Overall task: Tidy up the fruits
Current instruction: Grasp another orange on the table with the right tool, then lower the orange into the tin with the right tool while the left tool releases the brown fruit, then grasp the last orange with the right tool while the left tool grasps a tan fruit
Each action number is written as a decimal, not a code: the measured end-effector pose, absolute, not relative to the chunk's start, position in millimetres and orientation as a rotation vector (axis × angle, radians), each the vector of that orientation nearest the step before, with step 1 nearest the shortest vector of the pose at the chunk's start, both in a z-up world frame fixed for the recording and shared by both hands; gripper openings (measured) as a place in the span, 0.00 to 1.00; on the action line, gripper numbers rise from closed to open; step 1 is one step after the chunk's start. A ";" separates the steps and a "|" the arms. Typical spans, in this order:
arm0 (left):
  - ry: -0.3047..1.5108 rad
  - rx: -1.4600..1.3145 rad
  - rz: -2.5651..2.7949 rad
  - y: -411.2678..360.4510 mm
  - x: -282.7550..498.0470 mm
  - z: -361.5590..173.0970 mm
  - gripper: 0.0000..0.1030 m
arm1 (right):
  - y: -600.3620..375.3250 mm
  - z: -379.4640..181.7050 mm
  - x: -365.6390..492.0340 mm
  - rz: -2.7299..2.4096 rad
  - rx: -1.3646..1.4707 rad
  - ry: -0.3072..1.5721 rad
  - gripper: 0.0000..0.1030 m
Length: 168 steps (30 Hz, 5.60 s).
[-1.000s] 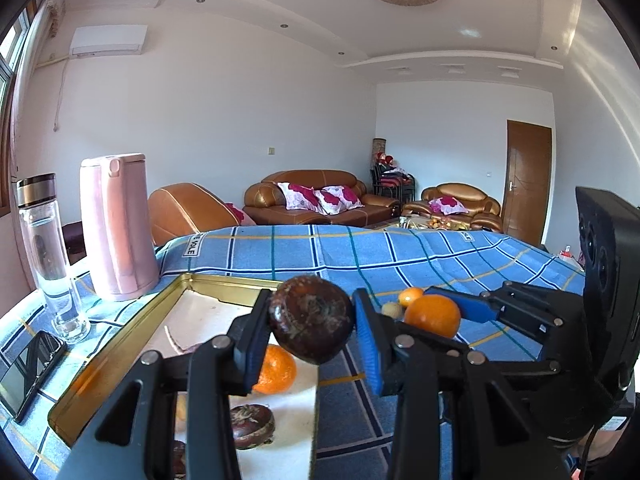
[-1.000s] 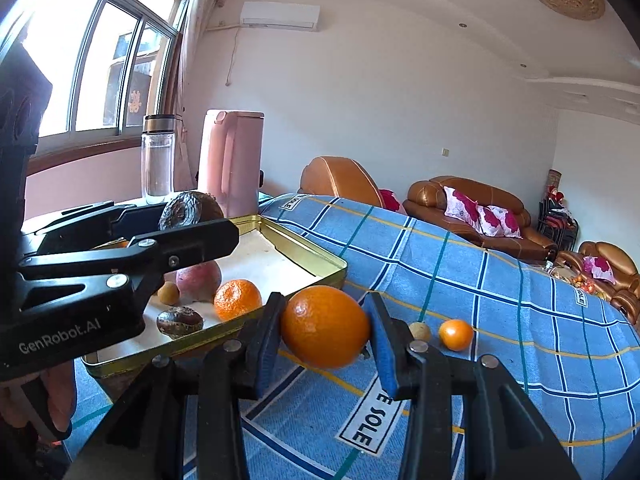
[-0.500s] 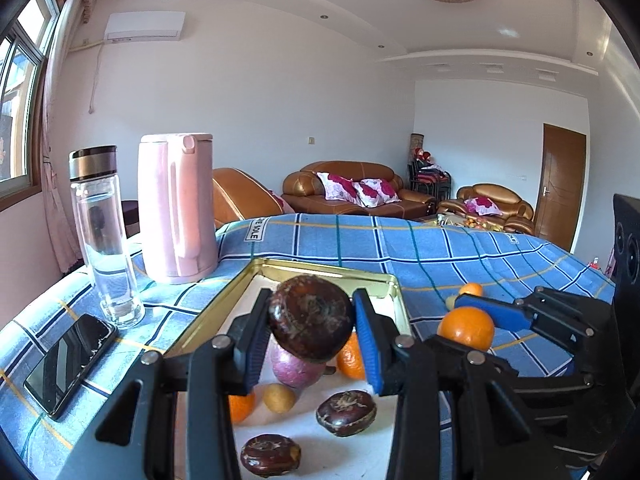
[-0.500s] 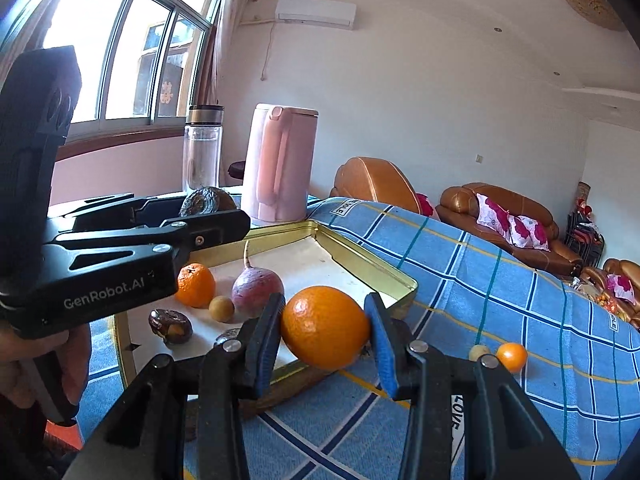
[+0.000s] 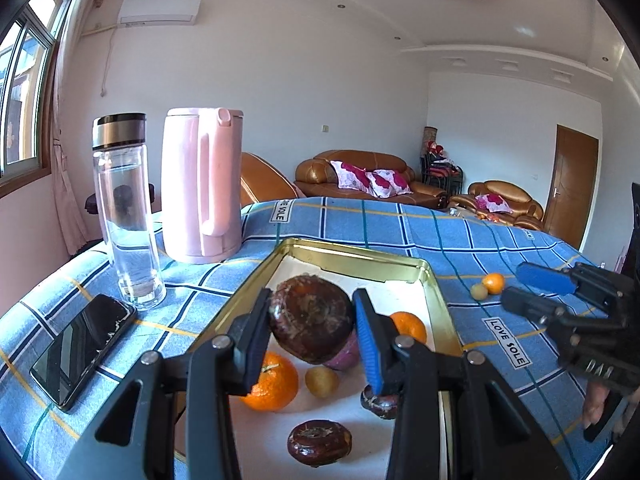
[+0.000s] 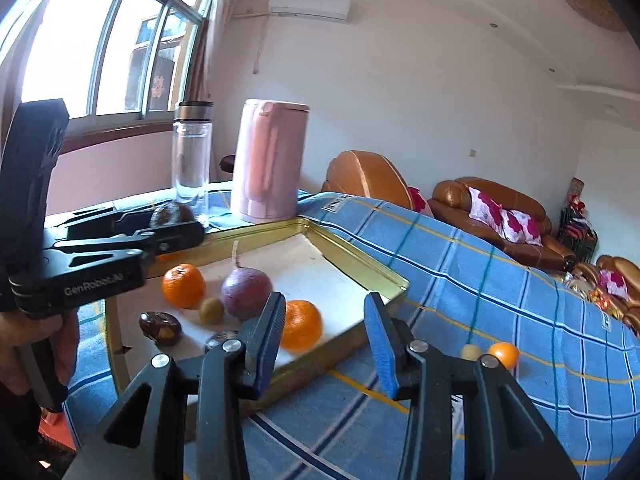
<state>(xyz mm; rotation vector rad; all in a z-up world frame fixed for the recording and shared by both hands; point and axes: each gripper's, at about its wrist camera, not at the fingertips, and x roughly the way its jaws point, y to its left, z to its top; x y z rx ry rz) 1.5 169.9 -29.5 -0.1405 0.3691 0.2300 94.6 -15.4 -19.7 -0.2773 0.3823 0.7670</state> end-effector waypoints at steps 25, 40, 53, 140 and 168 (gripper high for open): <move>0.377 -0.075 0.179 132.2 6.9 -24.7 0.40 | -319.0 -91.3 74.3 0.229 0.067 0.524 0.58; 0.409 -0.065 0.179 129.1 15.4 -30.4 0.40 | -340.8 -66.4 176.2 0.100 -0.032 0.744 0.57; 0.411 -0.054 0.174 127.5 18.5 -27.8 0.40 | -336.9 -83.7 228.7 0.111 -0.011 0.867 0.40; 0.452 -0.060 0.104 28.5 139.2 18.3 0.87 | -118.6 -21.4 241.3 0.458 -0.106 0.672 0.61; 0.540 -0.089 0.137 28.3 196.1 -28.3 0.90 | -108.7 -76.7 277.0 0.455 -0.078 0.824 0.41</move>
